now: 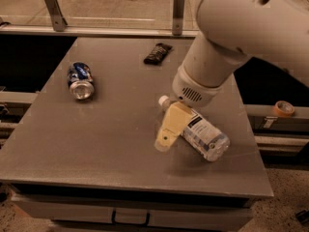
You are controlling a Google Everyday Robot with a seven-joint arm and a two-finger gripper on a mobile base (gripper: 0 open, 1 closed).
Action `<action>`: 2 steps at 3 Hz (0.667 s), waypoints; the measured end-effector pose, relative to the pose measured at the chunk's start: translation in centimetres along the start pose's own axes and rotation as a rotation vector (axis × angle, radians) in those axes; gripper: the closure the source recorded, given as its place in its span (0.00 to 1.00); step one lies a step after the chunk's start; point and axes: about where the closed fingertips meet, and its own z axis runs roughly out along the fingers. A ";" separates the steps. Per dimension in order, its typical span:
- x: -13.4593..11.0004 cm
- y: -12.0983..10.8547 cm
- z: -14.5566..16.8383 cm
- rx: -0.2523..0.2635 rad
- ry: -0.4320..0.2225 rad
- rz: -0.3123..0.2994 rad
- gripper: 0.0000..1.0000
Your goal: Place blue plastic bottle upright
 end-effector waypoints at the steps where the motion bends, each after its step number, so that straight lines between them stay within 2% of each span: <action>1: -0.7 -0.3 2.1 0.000 -0.002 0.055 0.00; 2: -0.8 -1.7 3.3 0.023 0.000 0.111 0.00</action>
Offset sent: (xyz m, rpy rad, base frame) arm 0.0448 0.0046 -0.0425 0.0105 0.0093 -0.1878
